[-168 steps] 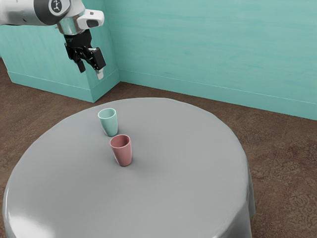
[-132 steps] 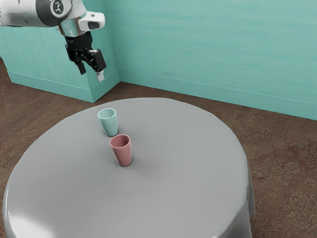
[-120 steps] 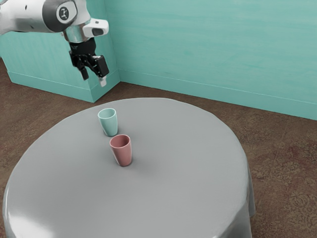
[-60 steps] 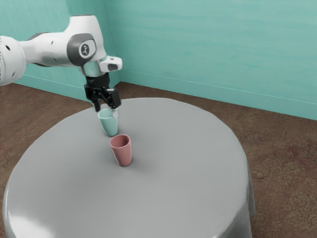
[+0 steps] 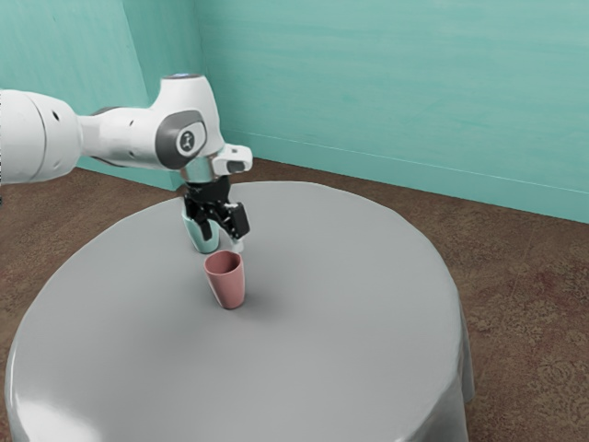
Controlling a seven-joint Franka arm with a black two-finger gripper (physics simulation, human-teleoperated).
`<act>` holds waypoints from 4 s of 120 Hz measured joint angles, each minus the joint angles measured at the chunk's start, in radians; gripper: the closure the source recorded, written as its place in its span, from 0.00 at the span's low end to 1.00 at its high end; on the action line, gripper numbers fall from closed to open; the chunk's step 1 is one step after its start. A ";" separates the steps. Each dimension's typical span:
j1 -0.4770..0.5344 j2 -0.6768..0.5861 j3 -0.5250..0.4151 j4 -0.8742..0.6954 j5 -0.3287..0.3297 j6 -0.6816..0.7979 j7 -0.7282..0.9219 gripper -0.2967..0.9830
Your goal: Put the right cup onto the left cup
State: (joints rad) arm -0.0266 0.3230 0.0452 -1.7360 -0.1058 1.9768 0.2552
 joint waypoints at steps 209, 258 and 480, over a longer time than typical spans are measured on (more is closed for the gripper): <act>-0.020 -0.092 0.019 0.022 0.054 0.001 -0.020 0.84; 0.009 -0.008 0.084 0.257 0.130 -0.099 0.000 0.84; 0.105 0.411 0.082 0.590 0.033 -0.050 0.057 0.57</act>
State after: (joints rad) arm 0.0782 0.7343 0.1271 -1.1457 -0.0728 1.9264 0.3123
